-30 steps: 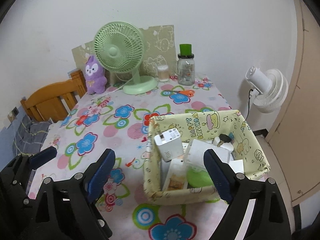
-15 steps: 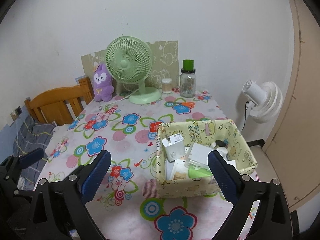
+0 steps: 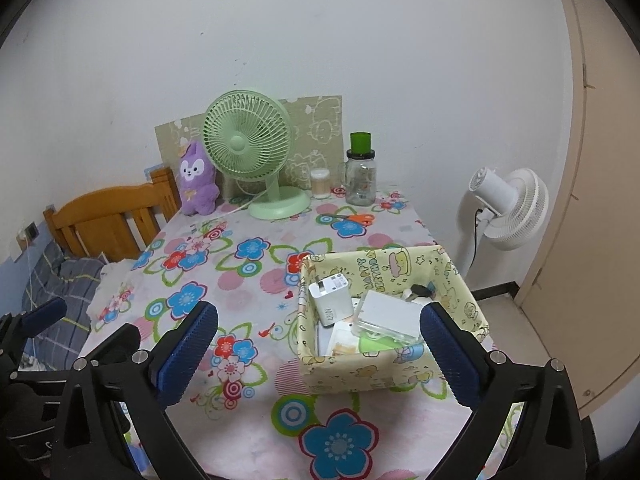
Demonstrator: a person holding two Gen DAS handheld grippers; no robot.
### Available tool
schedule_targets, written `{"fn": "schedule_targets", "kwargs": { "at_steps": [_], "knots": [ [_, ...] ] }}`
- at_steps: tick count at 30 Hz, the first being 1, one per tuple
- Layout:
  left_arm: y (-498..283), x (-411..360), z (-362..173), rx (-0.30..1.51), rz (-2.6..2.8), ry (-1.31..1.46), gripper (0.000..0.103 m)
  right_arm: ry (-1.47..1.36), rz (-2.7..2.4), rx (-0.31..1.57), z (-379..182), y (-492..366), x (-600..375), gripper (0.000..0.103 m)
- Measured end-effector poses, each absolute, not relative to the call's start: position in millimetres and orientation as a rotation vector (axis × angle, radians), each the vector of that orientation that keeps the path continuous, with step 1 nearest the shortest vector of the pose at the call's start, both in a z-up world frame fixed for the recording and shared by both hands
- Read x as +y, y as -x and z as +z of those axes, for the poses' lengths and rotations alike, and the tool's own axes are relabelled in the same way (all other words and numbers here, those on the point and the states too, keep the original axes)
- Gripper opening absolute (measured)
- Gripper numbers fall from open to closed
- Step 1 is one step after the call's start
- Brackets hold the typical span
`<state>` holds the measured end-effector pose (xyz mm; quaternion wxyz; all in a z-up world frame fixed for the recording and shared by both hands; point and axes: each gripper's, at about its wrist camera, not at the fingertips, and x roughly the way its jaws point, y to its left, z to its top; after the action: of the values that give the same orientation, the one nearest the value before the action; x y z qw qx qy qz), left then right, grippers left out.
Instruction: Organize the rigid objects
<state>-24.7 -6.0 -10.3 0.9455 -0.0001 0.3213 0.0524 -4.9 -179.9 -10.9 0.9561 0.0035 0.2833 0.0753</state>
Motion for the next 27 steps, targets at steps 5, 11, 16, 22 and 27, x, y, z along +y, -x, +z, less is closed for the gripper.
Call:
{"fn": "schedule_targets", "kwargs": {
  "at_steps": [5,11,16,22,27],
  "knots": [
    [26,-5,-10,0.651,0.113,0.003,0.103,0.001,0.147,0.577,-10,5,-181,0.102],
    [29,1,-6,0.639,0.115,0.012,0.103,0.011,0.132,0.573,-9,6,-181,0.102],
    [29,3,-5,0.633,0.114,0.018,0.103,0.022,0.130,0.574,-10,6,-178,0.102],
    [30,3,-4,0.628,0.112,0.017,0.103,0.030,0.122,0.570,-10,6,-176,0.102],
    [30,5,-2,0.620,0.117,0.029,0.103,0.041,0.118,0.560,-8,8,-175,0.102]
  ]
}}
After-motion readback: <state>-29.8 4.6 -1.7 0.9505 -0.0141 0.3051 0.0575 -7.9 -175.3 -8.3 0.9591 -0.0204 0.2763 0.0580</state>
